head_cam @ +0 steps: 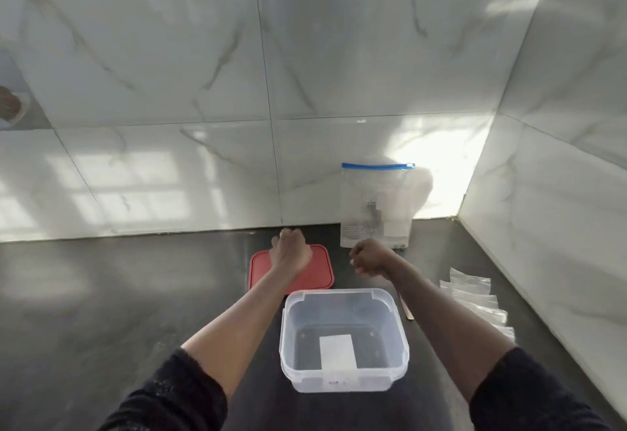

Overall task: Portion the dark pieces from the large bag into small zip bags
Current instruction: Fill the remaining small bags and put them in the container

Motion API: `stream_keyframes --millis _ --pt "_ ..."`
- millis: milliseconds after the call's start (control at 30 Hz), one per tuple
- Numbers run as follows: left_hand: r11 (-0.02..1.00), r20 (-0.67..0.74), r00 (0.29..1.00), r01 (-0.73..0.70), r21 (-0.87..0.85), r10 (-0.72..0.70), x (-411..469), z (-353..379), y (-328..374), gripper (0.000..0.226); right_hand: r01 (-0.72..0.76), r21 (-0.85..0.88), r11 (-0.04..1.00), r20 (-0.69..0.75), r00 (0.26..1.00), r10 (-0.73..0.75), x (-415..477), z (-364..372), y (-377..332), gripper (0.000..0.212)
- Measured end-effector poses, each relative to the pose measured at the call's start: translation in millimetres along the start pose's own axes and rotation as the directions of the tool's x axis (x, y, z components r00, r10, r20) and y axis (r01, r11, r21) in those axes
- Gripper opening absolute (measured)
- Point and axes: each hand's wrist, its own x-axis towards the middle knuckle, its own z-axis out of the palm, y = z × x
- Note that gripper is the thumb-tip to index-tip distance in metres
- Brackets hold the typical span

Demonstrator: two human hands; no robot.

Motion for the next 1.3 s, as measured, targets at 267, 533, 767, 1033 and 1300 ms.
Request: stream_keyframes --millis 267,533,767,1033,1300 --pt "0.921 0.065 0.92 -0.389 0.021 0.387 -50.2 23.5 103.7 0.034 -0.05 -0.222 0.974 -0.327 0.945 -0.026 -64.0 -72.2 68.7 0.023" --pt "0.831 0.23 0.803 -0.554 -0.052 0.55 -95.4 78.1 171.1 0.034 -0.2 -0.459 0.866 -0.453 0.891 -0.034 -109.6 -99.1 141.4 0.024" --pt "0.812 0.344 0.75 -0.579 -0.071 0.565 -110.5 116.8 196.3 0.043 -0.259 -0.476 0.84 -0.387 0.92 0.064 -112.6 -89.3 201.0 0.046" --pt "0.683 0.503 0.644 -0.718 0.134 0.577 -101.6 143.0 212.8 0.037 -0.19 -0.359 0.914 -0.445 0.895 0.012 -121.6 -76.3 217.9 0.024" --pt "0.76 0.482 0.721 -0.63 0.159 0.497 -91.0 145.8 216.6 0.033 -0.191 -0.356 0.915 -0.394 0.918 0.038 -125.0 -89.6 205.8 0.017"
